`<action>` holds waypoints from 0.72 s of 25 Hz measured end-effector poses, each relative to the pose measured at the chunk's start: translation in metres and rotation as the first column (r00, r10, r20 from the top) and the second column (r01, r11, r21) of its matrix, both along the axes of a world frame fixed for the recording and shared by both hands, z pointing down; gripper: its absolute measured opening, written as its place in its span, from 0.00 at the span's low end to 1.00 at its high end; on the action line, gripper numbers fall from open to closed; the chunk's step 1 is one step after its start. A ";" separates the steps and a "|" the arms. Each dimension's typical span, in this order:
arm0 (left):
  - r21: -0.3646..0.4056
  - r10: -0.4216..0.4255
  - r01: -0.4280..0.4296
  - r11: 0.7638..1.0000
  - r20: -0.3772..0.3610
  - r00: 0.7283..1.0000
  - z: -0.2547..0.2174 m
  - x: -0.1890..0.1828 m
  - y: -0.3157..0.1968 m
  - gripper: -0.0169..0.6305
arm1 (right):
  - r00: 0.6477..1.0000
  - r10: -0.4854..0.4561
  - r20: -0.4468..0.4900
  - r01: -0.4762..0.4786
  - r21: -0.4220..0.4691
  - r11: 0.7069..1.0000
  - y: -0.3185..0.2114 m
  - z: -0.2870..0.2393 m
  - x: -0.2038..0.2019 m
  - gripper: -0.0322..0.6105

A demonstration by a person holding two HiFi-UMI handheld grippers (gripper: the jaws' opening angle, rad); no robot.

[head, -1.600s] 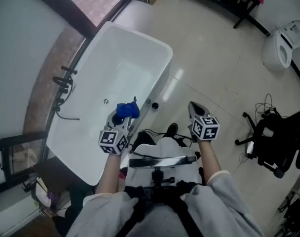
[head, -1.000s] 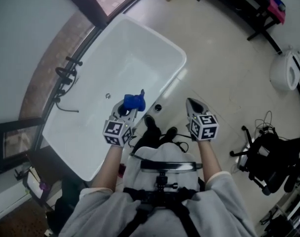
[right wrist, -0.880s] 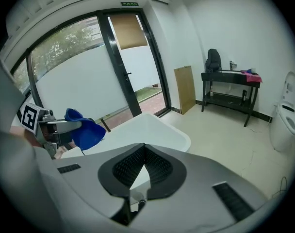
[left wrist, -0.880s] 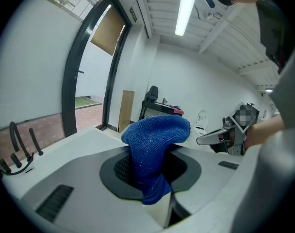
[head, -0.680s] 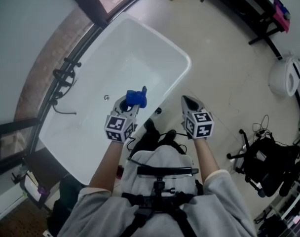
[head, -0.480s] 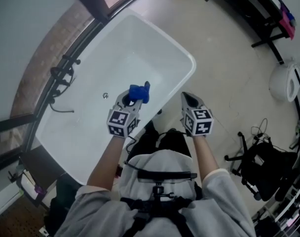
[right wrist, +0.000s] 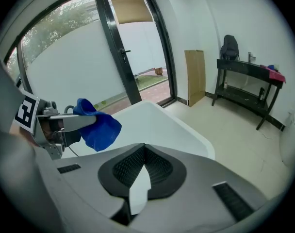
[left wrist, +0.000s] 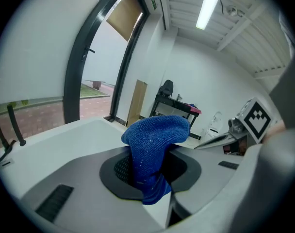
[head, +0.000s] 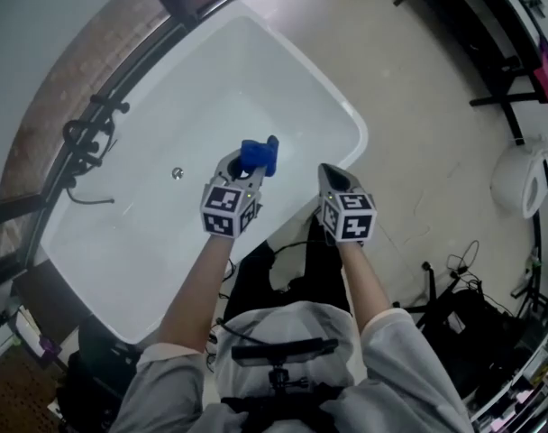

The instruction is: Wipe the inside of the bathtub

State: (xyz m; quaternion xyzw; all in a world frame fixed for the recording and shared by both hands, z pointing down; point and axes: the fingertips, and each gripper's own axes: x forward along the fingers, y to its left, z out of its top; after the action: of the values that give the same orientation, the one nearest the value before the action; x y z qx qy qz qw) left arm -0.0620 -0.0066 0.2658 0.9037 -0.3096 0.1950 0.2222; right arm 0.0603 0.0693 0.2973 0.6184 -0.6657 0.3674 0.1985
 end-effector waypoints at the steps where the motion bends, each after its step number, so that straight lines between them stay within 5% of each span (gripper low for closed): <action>1: -0.006 -0.015 0.015 1.000 0.002 1.000 0.012 0.005 -0.005 0.16 | 1.000 -0.012 0.001 0.012 -0.009 1.000 -0.005 0.013 0.002 0.06; 18: -0.079 -0.144 0.146 0.986 0.029 0.989 0.205 0.103 -0.088 0.16 | 0.998 -0.054 0.041 0.057 -0.076 0.995 -0.098 0.174 0.052 0.06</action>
State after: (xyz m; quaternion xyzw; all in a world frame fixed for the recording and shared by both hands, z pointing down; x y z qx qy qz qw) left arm 0.0411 -0.0943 0.4703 0.8667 -0.3691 0.2013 0.2686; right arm 0.1121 -0.0286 0.4716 0.5843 -0.6717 0.3992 0.2193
